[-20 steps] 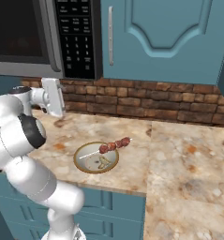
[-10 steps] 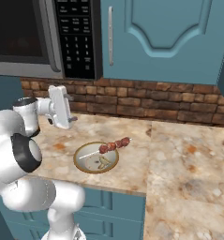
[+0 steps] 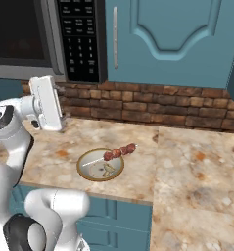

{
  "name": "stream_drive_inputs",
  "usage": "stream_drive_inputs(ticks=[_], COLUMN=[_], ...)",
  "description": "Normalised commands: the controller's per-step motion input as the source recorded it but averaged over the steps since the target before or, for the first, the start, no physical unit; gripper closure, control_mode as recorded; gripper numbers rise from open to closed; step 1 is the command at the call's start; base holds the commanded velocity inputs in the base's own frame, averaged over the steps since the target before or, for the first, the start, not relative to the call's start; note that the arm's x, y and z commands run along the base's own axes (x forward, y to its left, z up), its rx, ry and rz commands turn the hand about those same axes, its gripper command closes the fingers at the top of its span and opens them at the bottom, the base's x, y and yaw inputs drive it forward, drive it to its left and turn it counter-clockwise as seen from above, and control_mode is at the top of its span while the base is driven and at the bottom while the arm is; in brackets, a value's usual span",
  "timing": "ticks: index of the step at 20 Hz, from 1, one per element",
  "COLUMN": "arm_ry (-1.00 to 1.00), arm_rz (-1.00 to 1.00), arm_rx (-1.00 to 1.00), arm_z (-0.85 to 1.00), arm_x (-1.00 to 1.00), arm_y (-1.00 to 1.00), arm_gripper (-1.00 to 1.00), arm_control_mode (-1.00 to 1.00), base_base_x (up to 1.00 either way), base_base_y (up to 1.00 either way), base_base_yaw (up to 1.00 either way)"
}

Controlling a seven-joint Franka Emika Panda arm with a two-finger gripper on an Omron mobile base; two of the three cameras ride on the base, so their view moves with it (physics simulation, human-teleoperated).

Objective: Place the bowl containing the shrimp and garlic in the microwave. Close the microwave door and press the start button to microwave the meal.

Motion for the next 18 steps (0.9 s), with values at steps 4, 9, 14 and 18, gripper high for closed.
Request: stream_drive_inputs(ticks=[4, 9, 14, 18], arm_ry=[0.22, 0.22, 0.17, 0.04], arm_rz=[0.37, 0.45, 0.42, 0.48], arm_rx=[0.18, 0.25, 0.34, 0.31], arm_z=[0.76, 0.37, 0.22, 0.2], arm_x=[-0.09, -0.04, -0.02, -0.27], arm_y=[-0.01, -0.03, 0.0, -0.25], arm_gripper=[-1.0, -1.0, -1.0, -1.0], arm_control_mode=[-1.0, -1.0, -1.0, -1.0], base_base_x=[0.0, 0.0, 0.0, 0.0], base_base_y=[0.0, 0.0, 0.0, 0.0], base_base_yaw=[0.0, 0.0, 0.0, 0.0])
